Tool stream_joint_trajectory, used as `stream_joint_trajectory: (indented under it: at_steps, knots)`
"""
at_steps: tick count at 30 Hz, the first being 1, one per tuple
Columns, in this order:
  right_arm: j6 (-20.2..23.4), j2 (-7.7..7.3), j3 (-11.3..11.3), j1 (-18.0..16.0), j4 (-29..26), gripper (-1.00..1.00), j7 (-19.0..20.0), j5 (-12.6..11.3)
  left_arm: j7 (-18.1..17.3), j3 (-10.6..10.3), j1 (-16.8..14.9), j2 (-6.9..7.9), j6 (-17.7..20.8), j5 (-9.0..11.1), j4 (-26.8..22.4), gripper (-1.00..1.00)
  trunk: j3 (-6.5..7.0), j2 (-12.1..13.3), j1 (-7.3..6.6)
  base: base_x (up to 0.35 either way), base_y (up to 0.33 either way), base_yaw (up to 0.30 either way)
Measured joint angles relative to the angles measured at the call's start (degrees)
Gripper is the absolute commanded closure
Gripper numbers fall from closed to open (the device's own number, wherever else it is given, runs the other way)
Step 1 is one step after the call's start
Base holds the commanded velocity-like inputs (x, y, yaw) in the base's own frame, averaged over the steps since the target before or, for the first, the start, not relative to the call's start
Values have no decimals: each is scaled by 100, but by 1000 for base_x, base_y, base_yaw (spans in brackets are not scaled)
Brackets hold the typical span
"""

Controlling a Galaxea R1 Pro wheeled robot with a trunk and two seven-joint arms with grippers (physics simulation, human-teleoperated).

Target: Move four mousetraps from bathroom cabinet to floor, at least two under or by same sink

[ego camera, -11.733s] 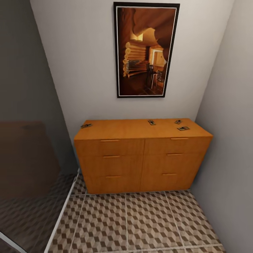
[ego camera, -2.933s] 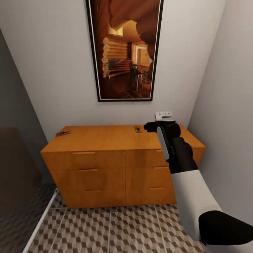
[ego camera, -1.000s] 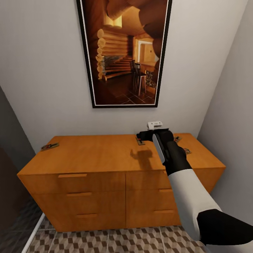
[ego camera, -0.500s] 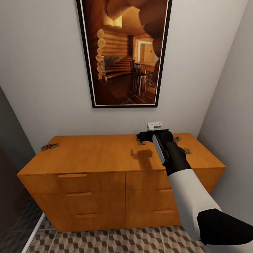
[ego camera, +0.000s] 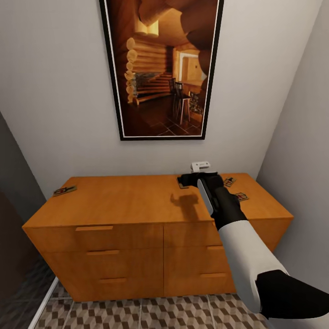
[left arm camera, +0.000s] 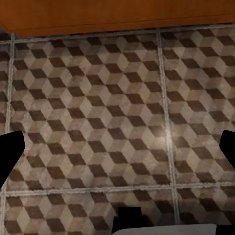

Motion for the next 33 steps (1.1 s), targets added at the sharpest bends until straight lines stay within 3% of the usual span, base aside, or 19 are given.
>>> stream_joint_trajectory:
  at_steps: [13,33]
  knots:
    - [-319,13,-2,-1,271,-100,0,-13,0,1,0,0,0,0,0,-100,0,0,0,0,0,0]
    - [-363,-8,-17,2,364,-100,0,-14,0,3,2,0,0,0,0,-100,0,0,0,2,0,0]
